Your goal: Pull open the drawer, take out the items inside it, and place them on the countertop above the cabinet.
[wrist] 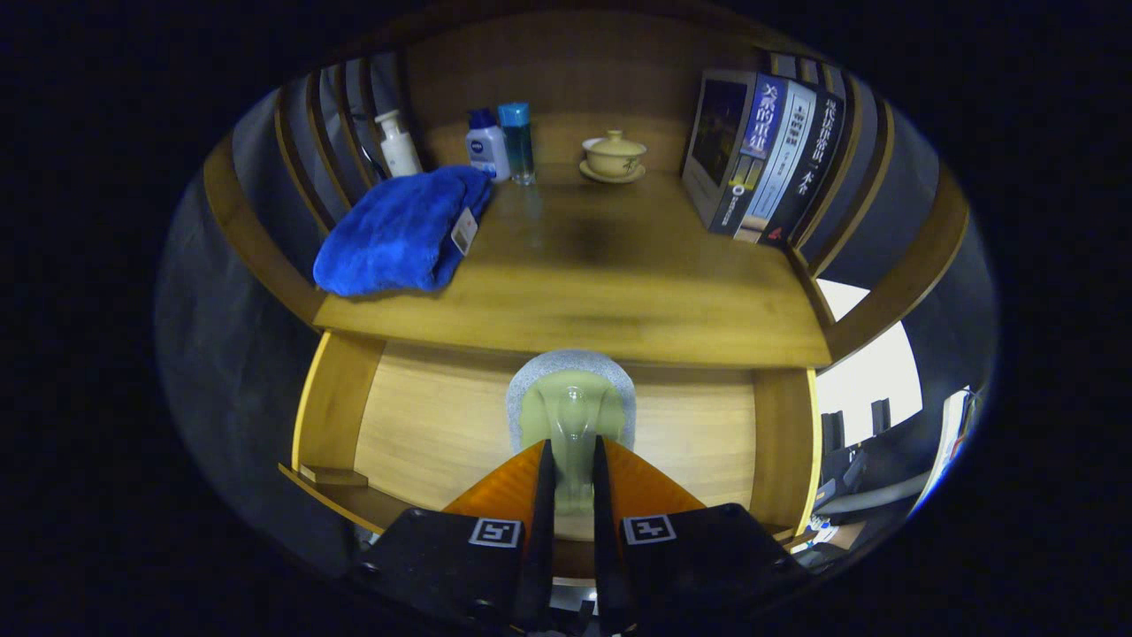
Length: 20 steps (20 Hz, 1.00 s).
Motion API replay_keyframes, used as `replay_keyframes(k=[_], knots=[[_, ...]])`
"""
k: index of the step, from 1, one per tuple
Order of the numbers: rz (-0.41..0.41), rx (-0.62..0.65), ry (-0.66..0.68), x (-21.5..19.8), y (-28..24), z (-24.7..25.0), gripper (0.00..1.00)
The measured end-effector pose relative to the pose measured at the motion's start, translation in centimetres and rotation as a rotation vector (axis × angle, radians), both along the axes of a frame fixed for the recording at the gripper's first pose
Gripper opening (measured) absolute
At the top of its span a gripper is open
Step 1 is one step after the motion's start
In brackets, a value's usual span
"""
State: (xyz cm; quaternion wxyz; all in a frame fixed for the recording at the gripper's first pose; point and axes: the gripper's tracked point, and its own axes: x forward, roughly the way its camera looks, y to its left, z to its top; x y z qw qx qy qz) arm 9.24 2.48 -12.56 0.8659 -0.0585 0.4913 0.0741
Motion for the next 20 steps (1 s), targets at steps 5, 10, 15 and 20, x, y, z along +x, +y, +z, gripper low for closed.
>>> replay_keyframes(k=[5, 10, 15, 20], knots=[[-0.023, 0.007, -0.032, 3.9, 0.2, 2.3, 0.28], [-0.069, 0.025, -0.067, 10.1, 1.0, 3.2, 0.28], [-0.104, 0.085, -0.078, 14.6, 2.7, 1.1, 0.28], [-0.116, 0.087, -0.127, 16.6, 3.6, 0.0, 0.36]])
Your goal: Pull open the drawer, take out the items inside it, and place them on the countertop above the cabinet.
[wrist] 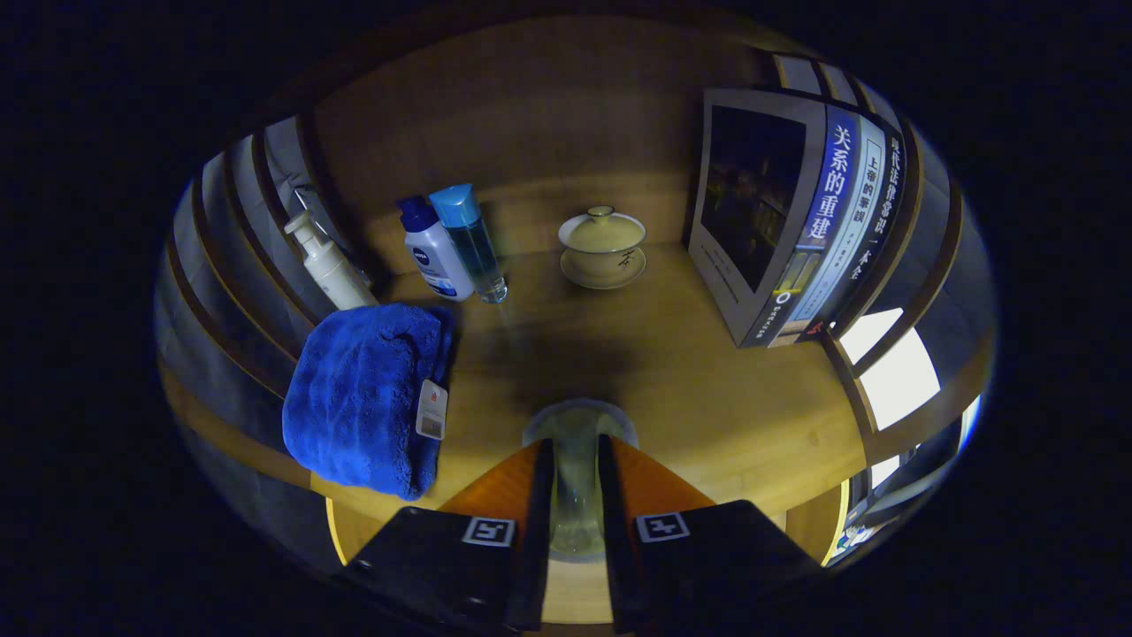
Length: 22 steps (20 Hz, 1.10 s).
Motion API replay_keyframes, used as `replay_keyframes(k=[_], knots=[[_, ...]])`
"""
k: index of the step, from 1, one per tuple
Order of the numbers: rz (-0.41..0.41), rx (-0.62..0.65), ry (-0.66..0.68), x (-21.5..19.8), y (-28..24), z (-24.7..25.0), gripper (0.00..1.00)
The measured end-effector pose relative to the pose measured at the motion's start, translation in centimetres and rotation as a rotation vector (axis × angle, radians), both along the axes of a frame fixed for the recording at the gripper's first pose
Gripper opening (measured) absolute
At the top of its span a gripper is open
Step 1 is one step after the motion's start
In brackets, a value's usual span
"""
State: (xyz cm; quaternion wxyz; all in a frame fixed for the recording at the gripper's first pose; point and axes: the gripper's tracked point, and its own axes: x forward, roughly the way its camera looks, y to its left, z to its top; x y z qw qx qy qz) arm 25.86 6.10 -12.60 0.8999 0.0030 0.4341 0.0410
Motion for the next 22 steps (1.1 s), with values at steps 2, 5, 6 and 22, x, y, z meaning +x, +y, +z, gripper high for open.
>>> replay_keyframes(k=[2, 5, 6, 22], knots=[[0.011, -0.022, -0.033, 0.0, -0.3, 0.1, 0.42], [0.001, -0.030, -0.104, -0.1, -0.9, 1.2, 0.66], [-0.015, -0.023, -0.139, 0.0, -1.3, 1.8, 0.74], [0.018, -0.036, -0.632, -11.2, -9.4, 11.6, 1.00]])
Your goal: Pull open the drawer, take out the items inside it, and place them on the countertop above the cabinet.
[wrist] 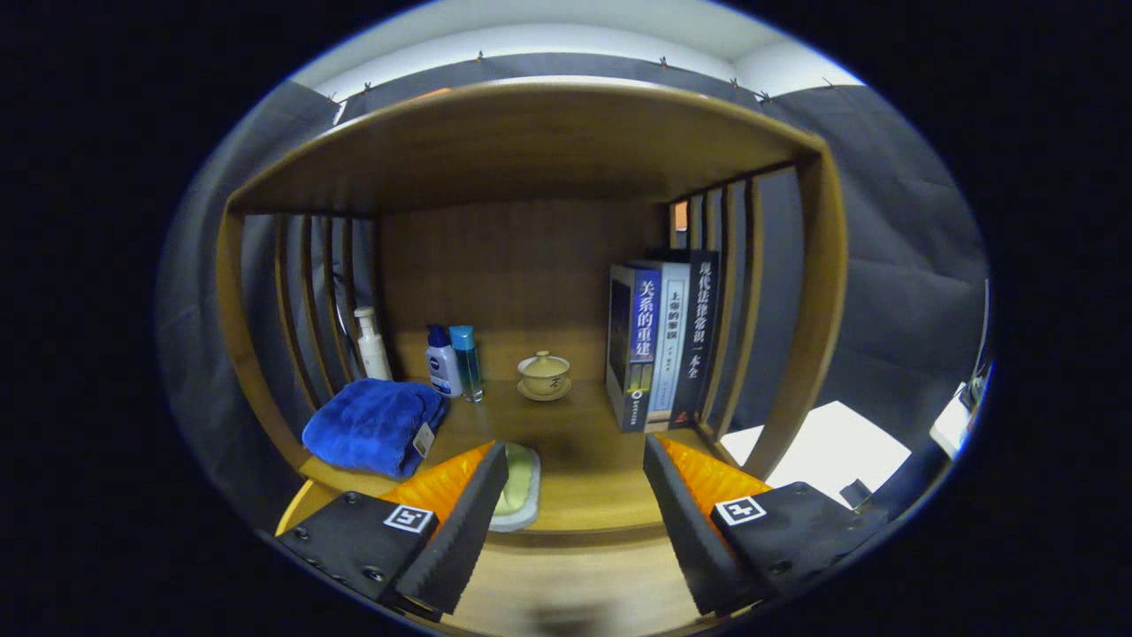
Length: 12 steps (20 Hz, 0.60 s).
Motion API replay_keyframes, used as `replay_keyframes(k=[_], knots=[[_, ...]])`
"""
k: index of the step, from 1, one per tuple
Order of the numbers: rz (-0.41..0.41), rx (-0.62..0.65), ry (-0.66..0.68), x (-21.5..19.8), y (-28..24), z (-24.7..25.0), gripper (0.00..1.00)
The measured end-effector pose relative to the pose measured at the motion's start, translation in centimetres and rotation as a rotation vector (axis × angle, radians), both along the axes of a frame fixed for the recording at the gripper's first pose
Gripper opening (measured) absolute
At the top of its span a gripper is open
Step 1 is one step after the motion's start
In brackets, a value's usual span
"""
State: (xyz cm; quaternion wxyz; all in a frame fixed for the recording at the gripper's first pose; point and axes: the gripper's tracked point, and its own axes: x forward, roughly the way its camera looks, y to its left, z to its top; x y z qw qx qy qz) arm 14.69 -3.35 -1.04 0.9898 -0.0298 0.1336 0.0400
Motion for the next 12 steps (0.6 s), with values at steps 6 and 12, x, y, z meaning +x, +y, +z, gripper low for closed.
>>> replay_keyframes(k=[6, 12], knots=[[0.007, 0.050, -0.113, -6.7, -1.5, 1.9, 1.00], [-0.010, 0.100, -0.210, -12.4, -3.9, 1.0, 0.99]])
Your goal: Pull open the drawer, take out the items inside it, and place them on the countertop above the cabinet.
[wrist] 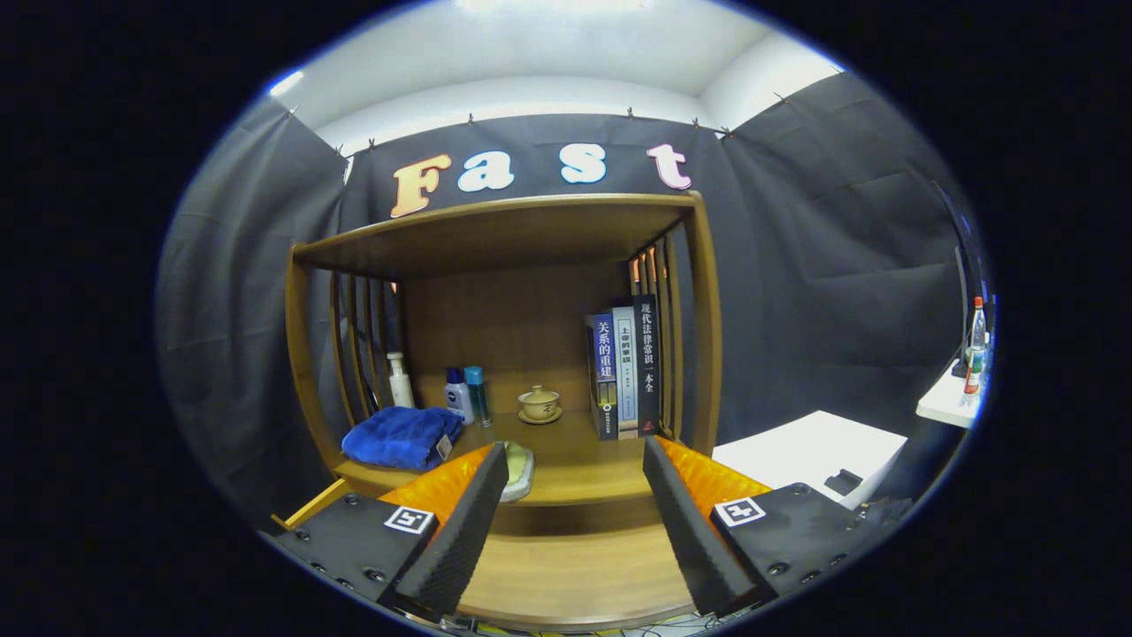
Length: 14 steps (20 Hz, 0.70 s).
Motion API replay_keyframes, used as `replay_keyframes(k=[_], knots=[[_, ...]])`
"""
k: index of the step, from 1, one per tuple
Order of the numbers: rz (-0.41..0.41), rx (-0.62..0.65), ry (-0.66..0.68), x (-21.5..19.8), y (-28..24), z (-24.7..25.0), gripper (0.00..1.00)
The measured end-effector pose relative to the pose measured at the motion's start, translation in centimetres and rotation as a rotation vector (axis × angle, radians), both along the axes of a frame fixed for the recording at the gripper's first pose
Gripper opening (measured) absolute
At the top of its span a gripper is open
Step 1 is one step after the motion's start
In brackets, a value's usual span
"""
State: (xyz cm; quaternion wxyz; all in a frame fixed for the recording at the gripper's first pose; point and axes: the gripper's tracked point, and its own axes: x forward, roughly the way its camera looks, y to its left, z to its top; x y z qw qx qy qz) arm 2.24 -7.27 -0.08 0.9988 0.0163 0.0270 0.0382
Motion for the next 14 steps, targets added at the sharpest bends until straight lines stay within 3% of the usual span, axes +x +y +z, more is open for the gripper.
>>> replay_keyframes(k=[14], knots=[[-0.080, -0.010, 0.020, -8.6, -3.8, -9.7, 0.99]])
